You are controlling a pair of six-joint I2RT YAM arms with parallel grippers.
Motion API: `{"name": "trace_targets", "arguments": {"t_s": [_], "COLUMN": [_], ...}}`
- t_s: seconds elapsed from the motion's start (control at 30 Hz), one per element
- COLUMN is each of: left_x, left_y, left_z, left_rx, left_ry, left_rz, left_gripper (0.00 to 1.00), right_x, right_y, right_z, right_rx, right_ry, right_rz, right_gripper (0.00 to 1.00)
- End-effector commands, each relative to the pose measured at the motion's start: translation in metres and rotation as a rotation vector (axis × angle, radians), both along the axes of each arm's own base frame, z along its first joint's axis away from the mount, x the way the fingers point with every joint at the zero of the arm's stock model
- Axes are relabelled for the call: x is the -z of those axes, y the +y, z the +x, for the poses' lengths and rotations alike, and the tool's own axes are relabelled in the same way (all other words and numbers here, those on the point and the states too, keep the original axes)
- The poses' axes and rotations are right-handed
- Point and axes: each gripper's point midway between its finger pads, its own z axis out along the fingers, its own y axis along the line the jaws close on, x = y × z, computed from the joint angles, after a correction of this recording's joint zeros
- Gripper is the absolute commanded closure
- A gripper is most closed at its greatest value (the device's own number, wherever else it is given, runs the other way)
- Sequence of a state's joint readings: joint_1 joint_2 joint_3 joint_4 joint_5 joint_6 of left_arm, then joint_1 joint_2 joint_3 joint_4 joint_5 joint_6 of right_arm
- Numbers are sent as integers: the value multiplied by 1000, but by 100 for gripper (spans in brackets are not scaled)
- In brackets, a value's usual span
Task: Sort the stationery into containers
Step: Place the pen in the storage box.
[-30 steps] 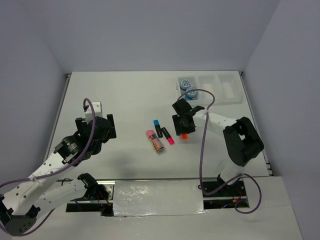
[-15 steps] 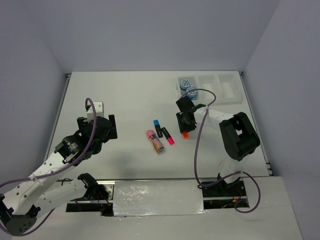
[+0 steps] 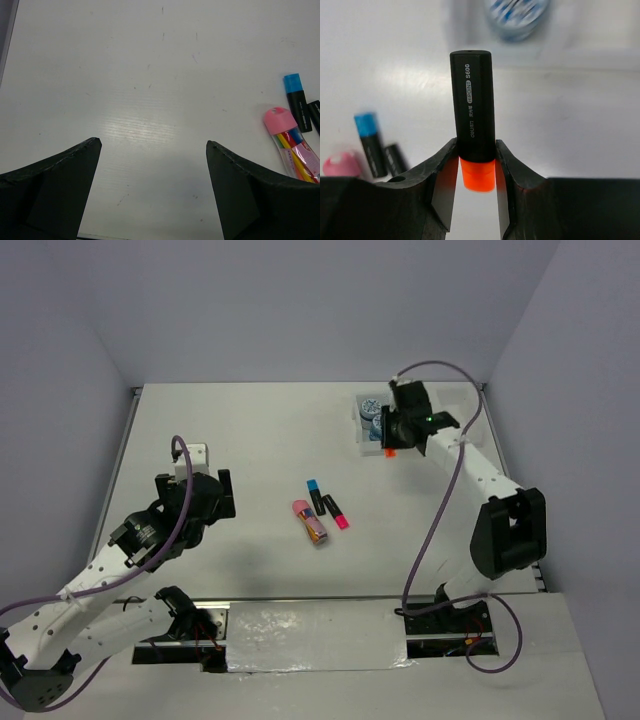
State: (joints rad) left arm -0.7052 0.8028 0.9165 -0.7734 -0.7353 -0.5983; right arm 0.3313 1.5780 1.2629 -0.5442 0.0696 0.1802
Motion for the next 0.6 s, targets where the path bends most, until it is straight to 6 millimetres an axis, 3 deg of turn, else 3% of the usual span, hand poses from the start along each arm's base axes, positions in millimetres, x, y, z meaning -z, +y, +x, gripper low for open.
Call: {"name": "trace_targets", "arguments": {"t_s": [0.0, 0.03, 0.07, 0.1, 0.13, 0.17, 0.2, 0.27, 0.37, 0.47, 0.57], "left_x": [-13, -12, -12, -11, -10, -10, -10, -9, -8, -6, -5], "left_y": [-1, -2, -3, -3, -5, -5, -6, -8, -10, -15, -19], "left_z": [5, 5, 5, 5, 6, 6, 6, 7, 8, 8, 8], "left_rx": [-1, 2, 6, 9, 14, 18, 23, 31, 40, 72, 96], "left_ry": [-49, -46, -44, -42, -38, -36, -34, -30, -25, -16, -10], "left_rz": [-19, -16, -17, -17, -14, -13, -14, -9, -5, -7, -13], "left_gripper": [1, 1, 1, 1, 1, 1, 1, 1, 1, 1, 1], "right_x": [-58, -62, -48, -73, -74, -59, -76, -62, -65, -29, -15], "right_y": [-50, -69, -82, -87, -95, -111, -112, -128, -124, -120, -127], "right_z": [51, 63, 75, 96, 107, 121, 134, 149, 169, 186, 193], "right_rx": [125, 169, 208, 234, 251, 282, 285, 318, 285, 268, 290], "right_ry": [-149, -154, -112, -172, -173, -139, -166, -137, -162, -114, -107], "right_rz": [-106, -133, -179, -176, -186, -195, -166, -151, -115, -70, -64], "right_gripper": [82, 82, 82, 82, 81, 81, 80, 79, 77, 76, 75]}}
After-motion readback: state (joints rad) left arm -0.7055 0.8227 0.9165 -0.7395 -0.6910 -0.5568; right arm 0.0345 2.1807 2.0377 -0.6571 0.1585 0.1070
